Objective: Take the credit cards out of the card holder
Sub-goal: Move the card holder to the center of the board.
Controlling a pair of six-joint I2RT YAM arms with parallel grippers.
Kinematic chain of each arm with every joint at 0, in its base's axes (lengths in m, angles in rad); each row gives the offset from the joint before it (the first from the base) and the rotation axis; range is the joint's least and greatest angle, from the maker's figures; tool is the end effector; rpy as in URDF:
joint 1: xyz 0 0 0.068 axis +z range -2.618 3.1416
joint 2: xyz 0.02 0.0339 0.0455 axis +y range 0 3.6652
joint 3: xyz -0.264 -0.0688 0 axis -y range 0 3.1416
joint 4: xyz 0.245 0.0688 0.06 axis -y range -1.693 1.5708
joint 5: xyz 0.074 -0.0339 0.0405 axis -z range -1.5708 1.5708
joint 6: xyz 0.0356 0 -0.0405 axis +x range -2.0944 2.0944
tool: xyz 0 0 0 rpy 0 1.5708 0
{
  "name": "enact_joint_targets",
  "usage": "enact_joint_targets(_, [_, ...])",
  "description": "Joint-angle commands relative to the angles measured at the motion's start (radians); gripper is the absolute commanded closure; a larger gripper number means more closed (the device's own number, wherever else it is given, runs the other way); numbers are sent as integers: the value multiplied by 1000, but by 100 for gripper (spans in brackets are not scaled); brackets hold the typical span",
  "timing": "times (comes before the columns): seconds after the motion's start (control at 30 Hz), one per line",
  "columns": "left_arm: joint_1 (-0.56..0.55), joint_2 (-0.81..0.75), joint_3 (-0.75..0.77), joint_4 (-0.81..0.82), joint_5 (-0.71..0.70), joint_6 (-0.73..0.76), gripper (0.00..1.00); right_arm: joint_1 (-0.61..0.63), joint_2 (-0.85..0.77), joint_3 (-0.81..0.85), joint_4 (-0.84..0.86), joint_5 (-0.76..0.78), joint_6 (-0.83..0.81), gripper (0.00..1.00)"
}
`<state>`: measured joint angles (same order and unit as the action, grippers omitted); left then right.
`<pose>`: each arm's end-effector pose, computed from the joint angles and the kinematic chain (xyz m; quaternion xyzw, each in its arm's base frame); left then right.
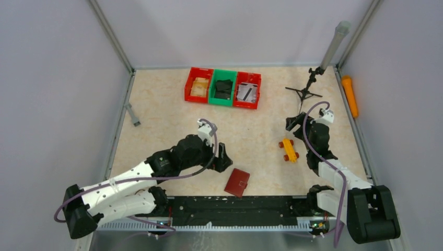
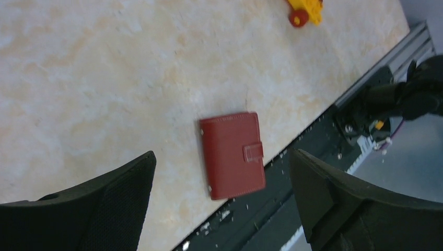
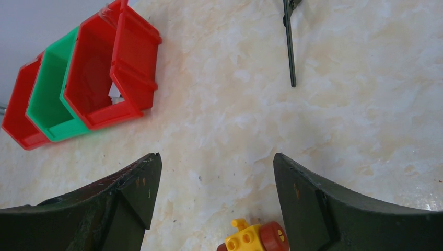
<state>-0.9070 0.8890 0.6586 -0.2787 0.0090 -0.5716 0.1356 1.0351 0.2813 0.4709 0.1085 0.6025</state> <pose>0.1239 -0.1590 0.2675 0.1462 0.8499 -0.3440 0.3715 0.2086 0.0246 0.1860 0.2164 0.7694 0.1758 0.5748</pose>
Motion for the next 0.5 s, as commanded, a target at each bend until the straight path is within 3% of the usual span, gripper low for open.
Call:
enact_joint_targets(0.0, [-171, 27, 69, -186, -147, -102, 1, 9, -5, 5, 30, 5, -4, 20])
enact_joint_targets(0.2, [-383, 228, 189, -328, -253, -173, 1, 10, 6, 7, 31, 7, -2, 20])
enact_joint_targets(0.47, [-455, 531, 307, -353, -179, -170, 1, 10, 5, 7, 28, 9, -6, 20])
